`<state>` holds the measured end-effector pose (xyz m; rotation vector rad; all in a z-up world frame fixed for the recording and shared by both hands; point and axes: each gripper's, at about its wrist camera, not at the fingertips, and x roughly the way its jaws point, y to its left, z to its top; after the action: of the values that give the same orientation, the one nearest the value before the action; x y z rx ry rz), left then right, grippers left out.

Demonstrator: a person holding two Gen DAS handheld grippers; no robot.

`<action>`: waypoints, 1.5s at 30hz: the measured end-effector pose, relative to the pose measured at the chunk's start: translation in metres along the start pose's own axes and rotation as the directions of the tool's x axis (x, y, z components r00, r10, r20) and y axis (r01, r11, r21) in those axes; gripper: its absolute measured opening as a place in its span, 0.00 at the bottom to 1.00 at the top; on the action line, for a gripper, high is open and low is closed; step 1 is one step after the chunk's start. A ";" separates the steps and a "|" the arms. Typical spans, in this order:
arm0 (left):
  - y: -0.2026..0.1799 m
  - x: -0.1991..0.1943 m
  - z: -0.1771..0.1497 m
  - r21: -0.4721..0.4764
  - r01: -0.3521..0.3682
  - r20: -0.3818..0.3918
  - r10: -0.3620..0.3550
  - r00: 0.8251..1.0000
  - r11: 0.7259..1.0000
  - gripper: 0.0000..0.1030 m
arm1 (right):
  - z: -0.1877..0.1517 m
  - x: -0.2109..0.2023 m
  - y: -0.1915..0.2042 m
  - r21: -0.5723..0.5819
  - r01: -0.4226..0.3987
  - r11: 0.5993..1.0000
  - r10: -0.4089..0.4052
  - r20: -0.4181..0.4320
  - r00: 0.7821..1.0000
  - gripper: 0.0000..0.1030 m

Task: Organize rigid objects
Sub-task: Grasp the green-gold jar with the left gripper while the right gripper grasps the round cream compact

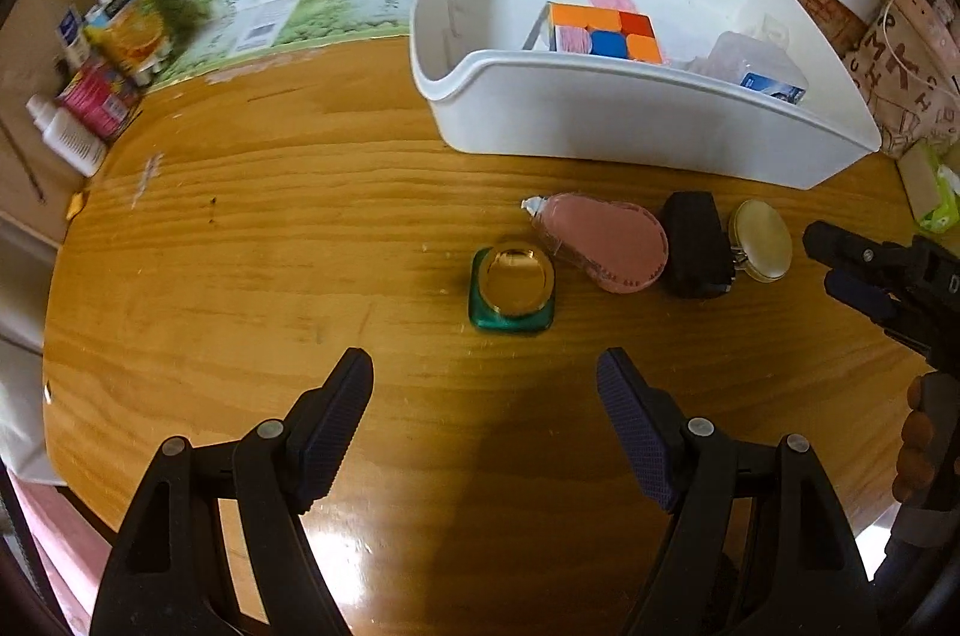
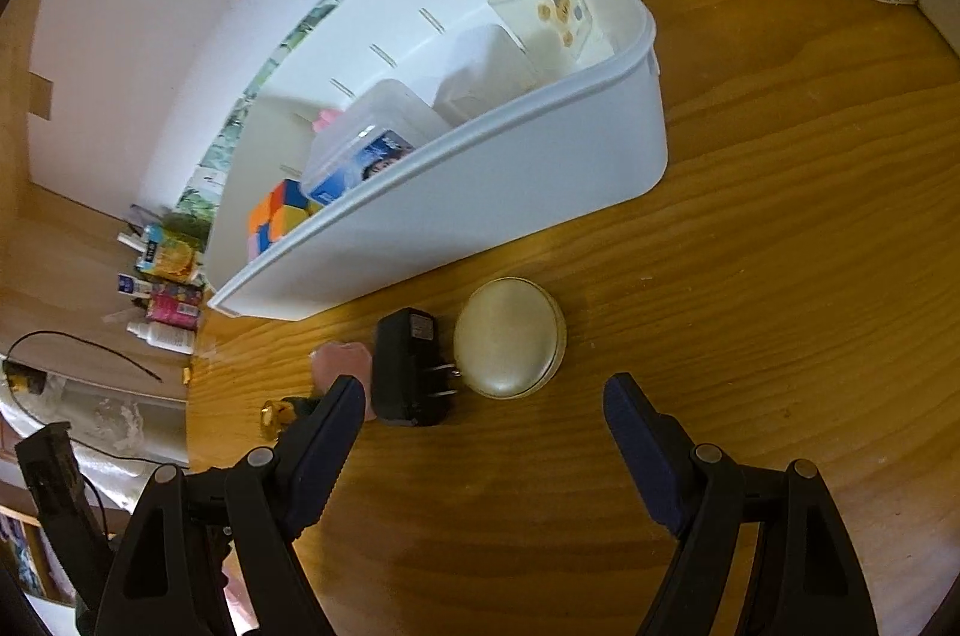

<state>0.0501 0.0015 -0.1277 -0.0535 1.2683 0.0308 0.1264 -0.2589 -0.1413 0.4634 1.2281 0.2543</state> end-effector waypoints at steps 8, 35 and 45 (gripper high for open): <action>-0.006 0.022 0.015 0.042 0.012 -0.053 -0.010 0.999 0.999 0.78 | 0.003 0.014 -0.005 0.026 0.092 0.995 -0.091 -0.025 0.996 0.80; -0.002 0.064 0.041 -0.004 0.045 -0.145 -0.045 0.988 0.999 0.77 | 0.019 0.055 0.032 -0.249 0.338 0.907 -0.353 -0.013 0.936 0.75; 0.018 0.070 0.046 -0.031 0.061 -0.135 -0.065 0.989 0.998 0.64 | 0.016 0.056 0.039 -0.280 0.339 0.898 -0.356 -0.010 0.934 0.59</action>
<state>0.1142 0.0220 -0.1812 -0.1201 1.4023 -0.0110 0.1622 -0.2038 -0.1659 -0.0100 1.2893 0.1286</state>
